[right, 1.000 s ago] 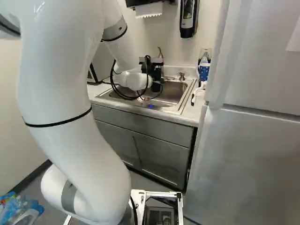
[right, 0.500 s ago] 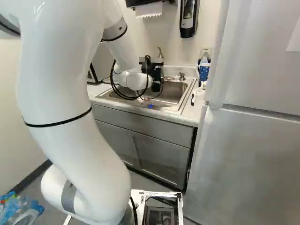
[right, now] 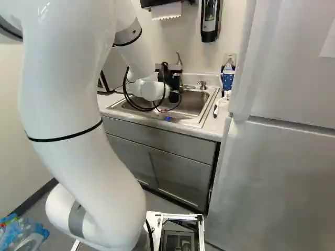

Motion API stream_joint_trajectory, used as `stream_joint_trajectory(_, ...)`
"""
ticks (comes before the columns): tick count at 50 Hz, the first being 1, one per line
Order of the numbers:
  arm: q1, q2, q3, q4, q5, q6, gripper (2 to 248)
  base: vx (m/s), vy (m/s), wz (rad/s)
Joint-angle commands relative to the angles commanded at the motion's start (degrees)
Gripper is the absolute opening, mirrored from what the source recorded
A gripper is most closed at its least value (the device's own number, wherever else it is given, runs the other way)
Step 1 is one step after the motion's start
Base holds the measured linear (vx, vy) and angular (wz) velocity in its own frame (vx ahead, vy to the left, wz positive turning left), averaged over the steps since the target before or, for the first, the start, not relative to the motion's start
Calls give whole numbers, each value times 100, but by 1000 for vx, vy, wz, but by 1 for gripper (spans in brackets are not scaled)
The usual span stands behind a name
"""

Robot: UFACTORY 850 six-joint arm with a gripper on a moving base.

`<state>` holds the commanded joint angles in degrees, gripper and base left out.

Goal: Rinse the cup and place it in the tray

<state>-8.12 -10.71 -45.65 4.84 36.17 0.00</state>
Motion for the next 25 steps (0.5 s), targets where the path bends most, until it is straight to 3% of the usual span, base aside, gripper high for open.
stream_joint_trajectory(25, 328, -33, -38, 0, 0, 0, 125, 0, 0, 0)
